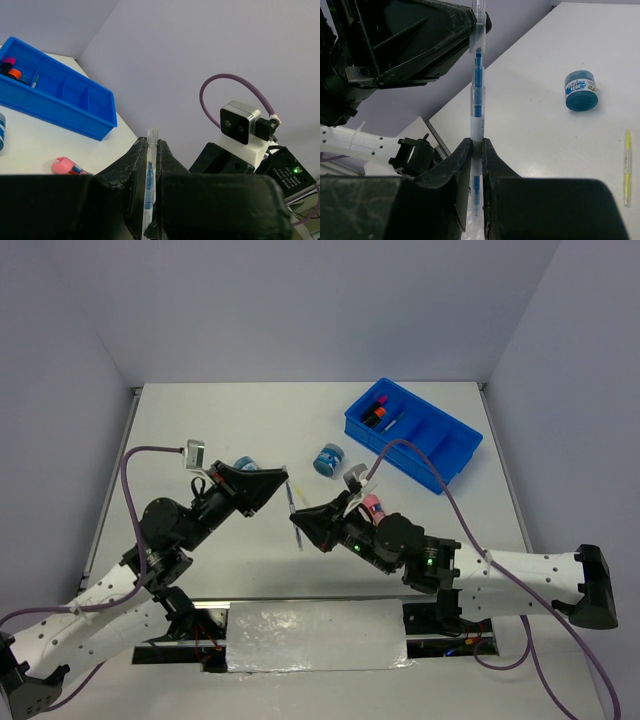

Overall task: Sort the stationery into containers
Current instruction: Close the pen cap on the pen.

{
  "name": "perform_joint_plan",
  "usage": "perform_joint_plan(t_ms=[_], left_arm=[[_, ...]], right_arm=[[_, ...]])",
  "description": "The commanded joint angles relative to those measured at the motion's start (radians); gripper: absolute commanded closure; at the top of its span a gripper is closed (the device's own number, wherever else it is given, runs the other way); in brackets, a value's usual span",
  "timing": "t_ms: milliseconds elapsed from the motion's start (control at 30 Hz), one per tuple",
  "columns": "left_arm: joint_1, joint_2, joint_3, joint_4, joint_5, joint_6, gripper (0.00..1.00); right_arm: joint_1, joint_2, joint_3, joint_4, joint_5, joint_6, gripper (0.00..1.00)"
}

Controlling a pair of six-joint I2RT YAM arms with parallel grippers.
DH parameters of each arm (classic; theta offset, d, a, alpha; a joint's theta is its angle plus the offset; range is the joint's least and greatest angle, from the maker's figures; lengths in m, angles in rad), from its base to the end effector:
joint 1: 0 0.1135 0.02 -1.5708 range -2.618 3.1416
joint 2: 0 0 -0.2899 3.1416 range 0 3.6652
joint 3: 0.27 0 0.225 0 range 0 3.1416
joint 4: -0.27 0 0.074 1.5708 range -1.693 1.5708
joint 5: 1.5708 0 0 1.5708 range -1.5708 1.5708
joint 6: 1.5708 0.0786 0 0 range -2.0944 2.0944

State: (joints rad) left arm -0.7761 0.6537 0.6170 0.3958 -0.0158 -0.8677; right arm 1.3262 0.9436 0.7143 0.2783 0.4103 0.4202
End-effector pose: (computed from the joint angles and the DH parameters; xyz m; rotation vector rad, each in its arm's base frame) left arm 0.1091 -0.1053 0.3954 -0.0766 1.3385 -1.4101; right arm 0.0838 0.2064 0.3645 -0.3833 1.5809 1.0667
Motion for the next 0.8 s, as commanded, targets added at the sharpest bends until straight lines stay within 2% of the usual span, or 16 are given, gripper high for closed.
perform_joint_plan(t_ms=[0,433,567,633,700,767], left_arm=[[-0.005,0.006,0.007,0.063,0.028,-0.001,1.00],[-0.005,0.023,-0.011,0.071,0.108,-0.019,1.00],[-0.005,0.024,0.010,0.022,0.117,-0.007,0.99],[-0.005,0.027,0.018,-0.020,0.111,0.009,0.88],[-0.005,0.035,0.029,-0.040,0.109,0.021,0.66],[-0.005,0.044,0.042,-0.054,0.117,0.036,0.54]], right_arm=[[0.008,0.004,0.051,0.021,0.021,-0.020,1.00],[-0.022,0.015,0.126,-0.020,0.070,-0.089,1.00],[-0.051,0.023,0.157,-0.028,0.070,-0.126,1.00],[-0.055,0.026,0.168,-0.013,0.014,-0.171,1.00],[-0.053,0.035,0.177,0.002,-0.028,-0.202,1.00],[-0.053,0.043,0.181,0.013,-0.068,-0.219,1.00]])
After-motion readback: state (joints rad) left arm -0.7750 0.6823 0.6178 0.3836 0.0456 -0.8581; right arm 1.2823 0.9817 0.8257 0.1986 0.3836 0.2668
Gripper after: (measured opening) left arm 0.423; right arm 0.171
